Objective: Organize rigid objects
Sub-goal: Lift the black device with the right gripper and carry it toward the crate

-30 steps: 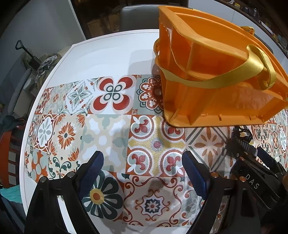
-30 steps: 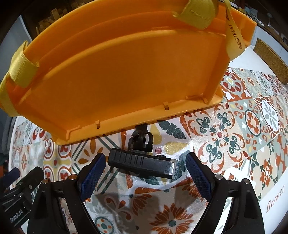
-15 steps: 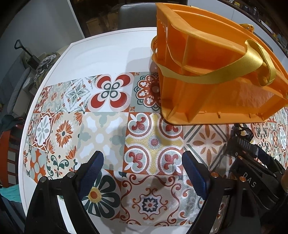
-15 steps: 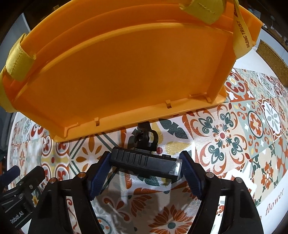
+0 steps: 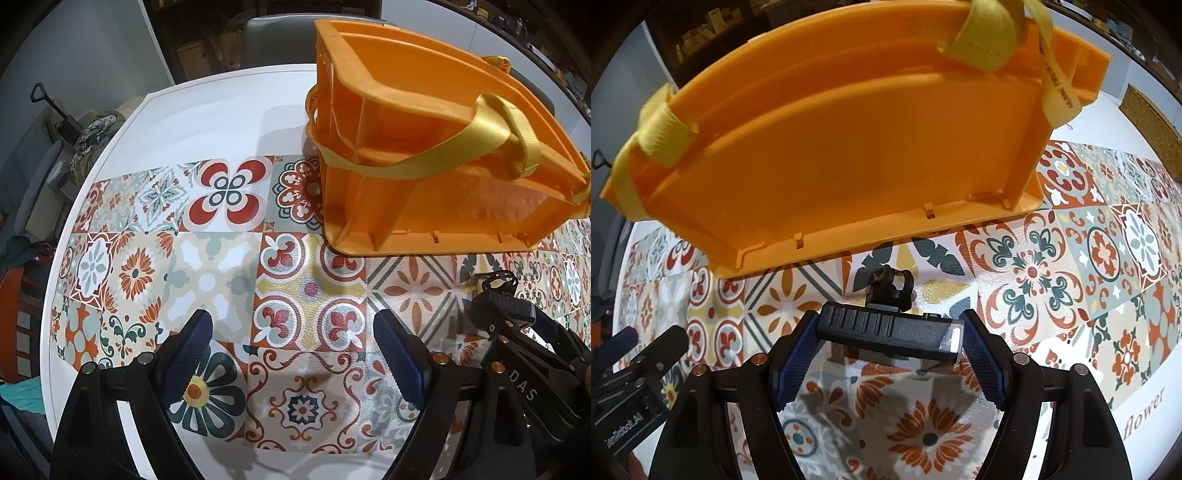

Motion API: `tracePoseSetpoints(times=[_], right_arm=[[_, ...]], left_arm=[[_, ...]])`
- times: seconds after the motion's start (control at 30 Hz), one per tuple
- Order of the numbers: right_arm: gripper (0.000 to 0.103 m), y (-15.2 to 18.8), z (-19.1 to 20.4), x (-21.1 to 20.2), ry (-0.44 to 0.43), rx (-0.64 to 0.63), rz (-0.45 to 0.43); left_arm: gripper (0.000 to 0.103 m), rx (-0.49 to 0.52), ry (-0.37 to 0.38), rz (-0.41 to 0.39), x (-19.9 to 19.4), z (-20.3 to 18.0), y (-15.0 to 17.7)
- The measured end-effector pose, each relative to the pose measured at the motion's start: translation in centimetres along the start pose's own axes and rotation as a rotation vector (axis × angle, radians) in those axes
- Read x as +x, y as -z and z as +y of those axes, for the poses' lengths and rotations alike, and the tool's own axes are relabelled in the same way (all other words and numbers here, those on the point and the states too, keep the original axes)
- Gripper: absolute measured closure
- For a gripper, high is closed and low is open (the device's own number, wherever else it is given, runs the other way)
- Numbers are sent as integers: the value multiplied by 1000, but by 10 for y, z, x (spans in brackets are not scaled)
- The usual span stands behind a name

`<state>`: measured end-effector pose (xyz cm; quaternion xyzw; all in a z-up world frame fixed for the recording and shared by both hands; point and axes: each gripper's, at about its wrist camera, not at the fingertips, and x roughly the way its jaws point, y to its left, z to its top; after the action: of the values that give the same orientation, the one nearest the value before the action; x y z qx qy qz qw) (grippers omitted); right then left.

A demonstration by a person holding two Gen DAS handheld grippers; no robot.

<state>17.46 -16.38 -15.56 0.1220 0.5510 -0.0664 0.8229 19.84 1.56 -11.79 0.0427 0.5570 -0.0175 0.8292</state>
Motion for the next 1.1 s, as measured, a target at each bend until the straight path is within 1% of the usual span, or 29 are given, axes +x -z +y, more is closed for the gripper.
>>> tracePoseSetpoints(times=[0.03, 0.4, 0.53, 0.7, 1.1], right_arm=[[27, 1, -1, -4, 0, -5, -4], [27, 1, -10, -45, -6, -26, -37], [27, -3, -16, -63, -15, -40, -59], [27, -9, -23, -82, -32, -45, -82], [27, -15, -17, -108, -41, -68, -127]], left_arm=[[8, -1, 1, -4, -1, 0, 0], [7, 8, 13, -34, -22, -4, 1], [5, 9, 27, -51, -33, -6, 1], [4, 6, 35, -79, -47, -7, 0], [4, 8, 51, -129, -75, -9, -2]])
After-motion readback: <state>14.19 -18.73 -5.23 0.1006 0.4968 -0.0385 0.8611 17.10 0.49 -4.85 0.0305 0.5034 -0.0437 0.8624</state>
